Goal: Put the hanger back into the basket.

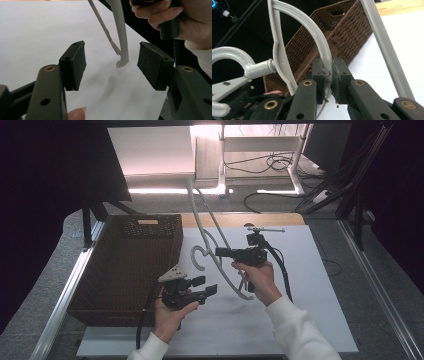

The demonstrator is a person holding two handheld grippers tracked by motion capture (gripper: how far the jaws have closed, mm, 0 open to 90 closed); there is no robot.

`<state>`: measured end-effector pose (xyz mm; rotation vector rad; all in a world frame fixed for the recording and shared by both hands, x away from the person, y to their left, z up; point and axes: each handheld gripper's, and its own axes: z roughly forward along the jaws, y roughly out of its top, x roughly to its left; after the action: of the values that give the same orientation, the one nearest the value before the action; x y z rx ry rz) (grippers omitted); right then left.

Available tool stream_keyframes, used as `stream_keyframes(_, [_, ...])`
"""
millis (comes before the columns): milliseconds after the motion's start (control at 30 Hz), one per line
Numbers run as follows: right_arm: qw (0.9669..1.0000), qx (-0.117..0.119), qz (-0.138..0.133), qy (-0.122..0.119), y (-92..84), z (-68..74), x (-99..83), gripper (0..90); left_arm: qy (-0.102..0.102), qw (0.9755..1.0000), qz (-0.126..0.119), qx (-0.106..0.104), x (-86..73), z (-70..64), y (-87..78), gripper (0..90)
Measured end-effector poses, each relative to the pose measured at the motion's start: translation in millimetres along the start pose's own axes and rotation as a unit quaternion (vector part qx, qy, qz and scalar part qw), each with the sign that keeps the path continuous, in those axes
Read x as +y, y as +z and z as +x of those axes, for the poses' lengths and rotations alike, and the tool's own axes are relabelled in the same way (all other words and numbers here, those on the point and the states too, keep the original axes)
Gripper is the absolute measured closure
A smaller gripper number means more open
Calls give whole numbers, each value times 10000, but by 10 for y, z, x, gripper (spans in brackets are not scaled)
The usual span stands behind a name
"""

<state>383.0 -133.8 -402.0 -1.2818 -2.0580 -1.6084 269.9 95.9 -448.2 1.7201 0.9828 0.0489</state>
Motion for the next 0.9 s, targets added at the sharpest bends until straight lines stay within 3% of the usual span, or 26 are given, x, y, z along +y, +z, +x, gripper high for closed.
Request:
stream_keyframes(433, [9992, 239, -121, 308, 47, 28, -45, 816, -285, 9977, -187, -581, 34, 69, 254, 529])
stream_keyframes(700, [9976, 442, -212, 484, 73, 35, -63, 815, -444, 9941, -268, -955, 43, 127, 311, 741])
stream_keyframes(733, [9975, 456, -195, 499, 77, 29, -73, 813, -442, 9936, -278, -1003, 43, 128, 313, 800])
stream_keyframes(900, [9969, 535, -162, 560, 79, -9, -91, 806, -385, 9931, -213, -1091, 41, 127, 300, 815])
